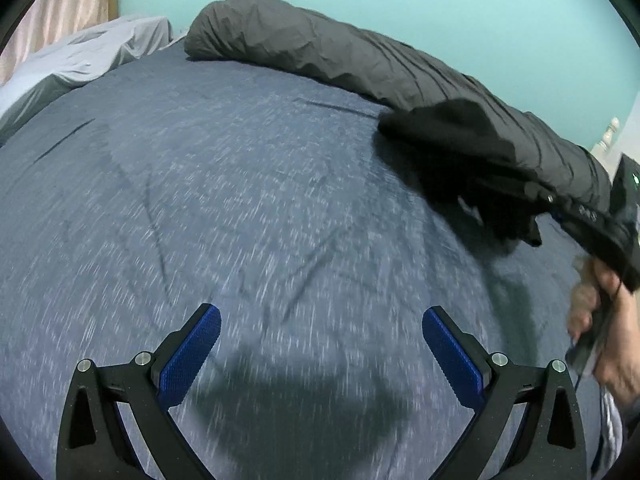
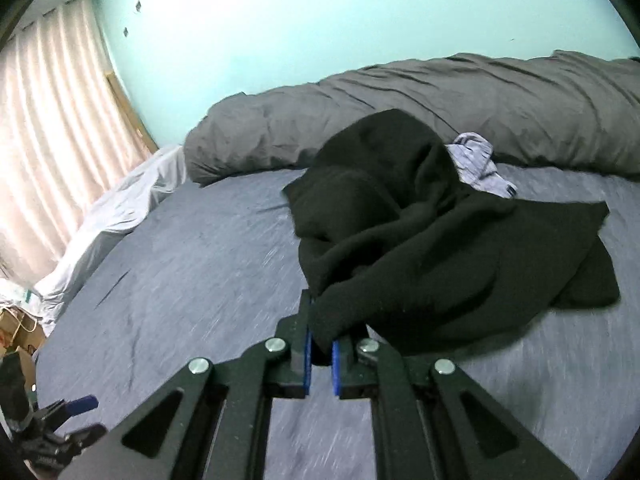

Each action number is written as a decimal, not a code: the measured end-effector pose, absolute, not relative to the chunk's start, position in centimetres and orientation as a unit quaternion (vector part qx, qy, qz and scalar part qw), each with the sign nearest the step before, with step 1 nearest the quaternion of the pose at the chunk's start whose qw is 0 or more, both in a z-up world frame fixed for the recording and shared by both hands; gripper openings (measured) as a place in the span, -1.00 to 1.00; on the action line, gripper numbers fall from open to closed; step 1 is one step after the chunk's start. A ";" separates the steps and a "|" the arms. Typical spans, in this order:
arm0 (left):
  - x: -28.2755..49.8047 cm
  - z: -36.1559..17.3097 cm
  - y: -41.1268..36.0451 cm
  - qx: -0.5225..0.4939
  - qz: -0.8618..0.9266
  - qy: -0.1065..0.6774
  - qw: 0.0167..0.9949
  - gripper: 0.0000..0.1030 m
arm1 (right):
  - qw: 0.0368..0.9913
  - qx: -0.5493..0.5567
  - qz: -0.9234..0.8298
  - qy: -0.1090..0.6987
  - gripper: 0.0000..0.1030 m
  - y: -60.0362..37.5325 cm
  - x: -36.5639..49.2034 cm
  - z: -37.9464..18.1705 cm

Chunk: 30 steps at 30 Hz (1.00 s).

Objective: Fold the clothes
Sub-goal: 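Lift the black garment with the right gripper and drag it toward the bed center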

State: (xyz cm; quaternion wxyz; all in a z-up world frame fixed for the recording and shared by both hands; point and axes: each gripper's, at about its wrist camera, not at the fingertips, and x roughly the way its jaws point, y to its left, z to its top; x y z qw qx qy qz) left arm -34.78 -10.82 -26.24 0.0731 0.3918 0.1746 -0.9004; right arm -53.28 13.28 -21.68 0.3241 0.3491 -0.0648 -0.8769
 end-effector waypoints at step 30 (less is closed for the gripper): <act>-10.6 -23.3 -7.3 0.333 -0.924 0.185 0.028 0.99 | 0.349 0.320 -0.879 -0.055 -0.88 18.5 -15.5 -19.0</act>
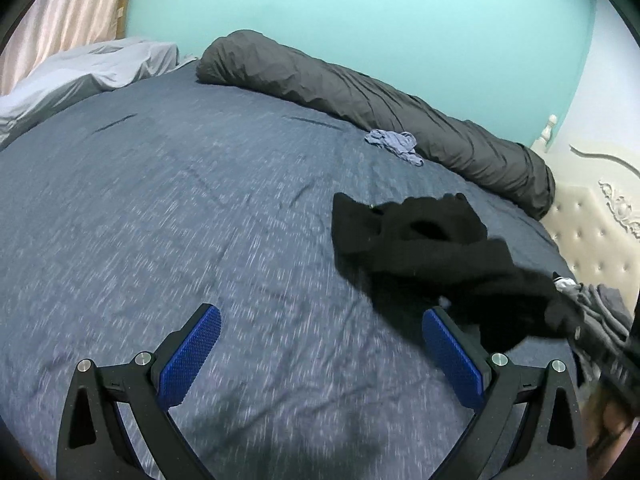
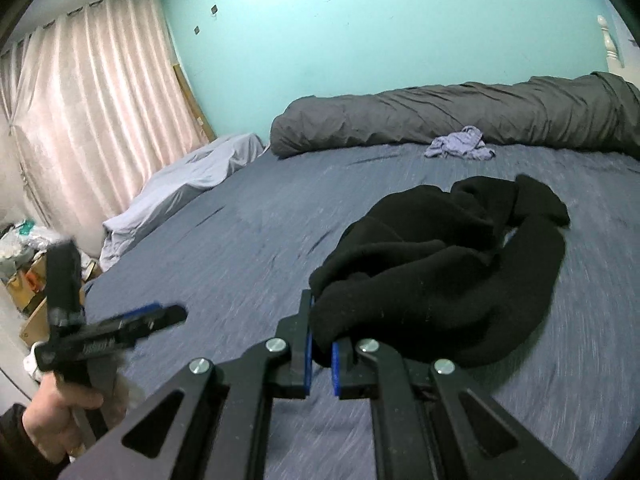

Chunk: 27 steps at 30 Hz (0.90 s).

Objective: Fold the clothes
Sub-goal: 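Lift the black garment with the right gripper and drag it toward the bed center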

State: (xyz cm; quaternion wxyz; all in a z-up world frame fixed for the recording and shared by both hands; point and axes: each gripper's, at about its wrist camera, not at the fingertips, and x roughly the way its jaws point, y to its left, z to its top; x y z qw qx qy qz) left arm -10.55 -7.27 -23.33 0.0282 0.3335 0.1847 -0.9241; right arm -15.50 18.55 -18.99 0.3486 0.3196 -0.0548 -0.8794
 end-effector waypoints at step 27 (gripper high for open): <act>-11.9 -28.3 -6.8 0.333 -0.924 0.186 0.025 0.99 | 0.200 0.401 -0.892 -0.063 -0.57 26.4 -11.7 -24.6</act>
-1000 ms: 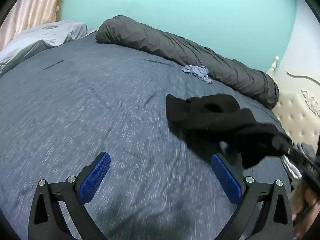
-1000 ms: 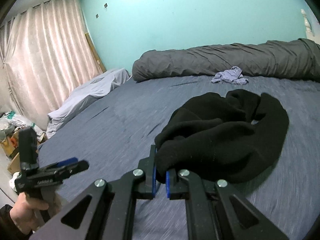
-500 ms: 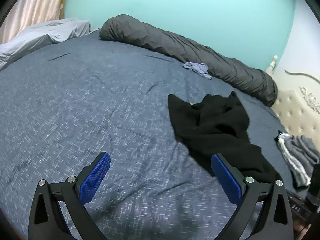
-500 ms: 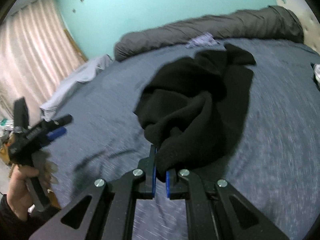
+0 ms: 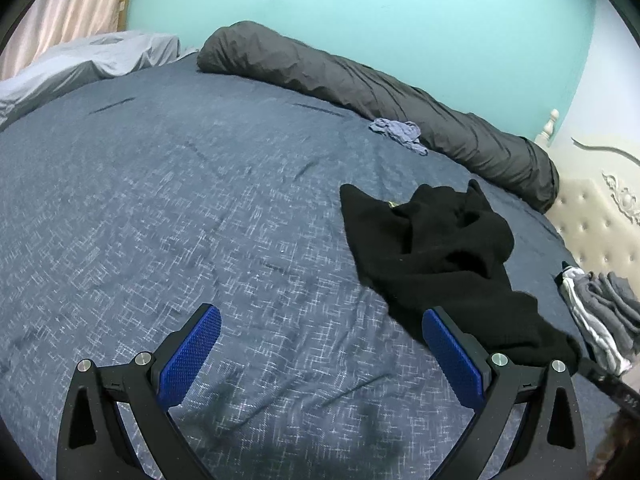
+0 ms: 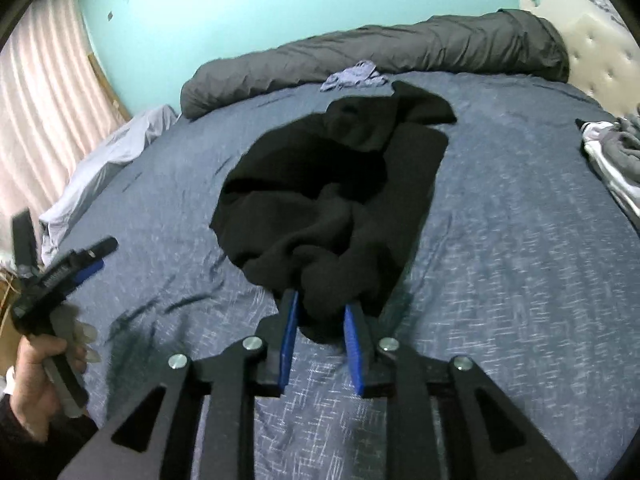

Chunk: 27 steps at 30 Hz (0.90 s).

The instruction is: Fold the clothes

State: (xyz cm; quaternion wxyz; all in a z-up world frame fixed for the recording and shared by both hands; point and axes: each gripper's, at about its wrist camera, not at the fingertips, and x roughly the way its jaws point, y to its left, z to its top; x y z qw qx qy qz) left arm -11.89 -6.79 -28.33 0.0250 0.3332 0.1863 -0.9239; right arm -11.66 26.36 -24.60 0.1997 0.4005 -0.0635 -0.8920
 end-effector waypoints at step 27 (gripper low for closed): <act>-17.5 -30.2 -5.2 0.333 -0.926 0.174 0.029 0.99 | 0.074 0.457 -0.870 -0.172 0.18 31.2 -28.1 -30.3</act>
